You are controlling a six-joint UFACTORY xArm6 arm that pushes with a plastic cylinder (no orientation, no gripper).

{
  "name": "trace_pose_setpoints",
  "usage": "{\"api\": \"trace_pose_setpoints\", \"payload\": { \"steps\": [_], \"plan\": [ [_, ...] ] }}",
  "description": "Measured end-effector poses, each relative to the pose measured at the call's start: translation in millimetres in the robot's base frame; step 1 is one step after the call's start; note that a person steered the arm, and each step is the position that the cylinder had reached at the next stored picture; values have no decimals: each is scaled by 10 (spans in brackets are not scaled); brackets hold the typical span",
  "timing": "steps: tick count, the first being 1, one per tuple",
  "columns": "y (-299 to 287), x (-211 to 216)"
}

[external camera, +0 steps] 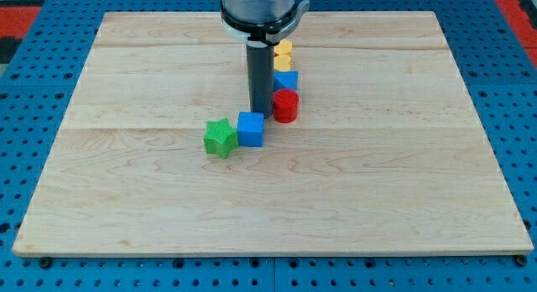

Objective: Place the red circle to thr right side of the yellow cubes

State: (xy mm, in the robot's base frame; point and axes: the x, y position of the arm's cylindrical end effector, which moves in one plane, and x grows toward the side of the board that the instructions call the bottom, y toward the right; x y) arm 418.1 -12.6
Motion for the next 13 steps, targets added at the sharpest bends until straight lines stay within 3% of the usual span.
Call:
{"api": "trace_pose_setpoints", "payload": {
  "steps": [2, 6, 8, 11, 13],
  "plan": [
    [-86, -13],
    [668, -7],
    [1034, 211],
    [965, -422],
    [1036, -521]
  ]
}}
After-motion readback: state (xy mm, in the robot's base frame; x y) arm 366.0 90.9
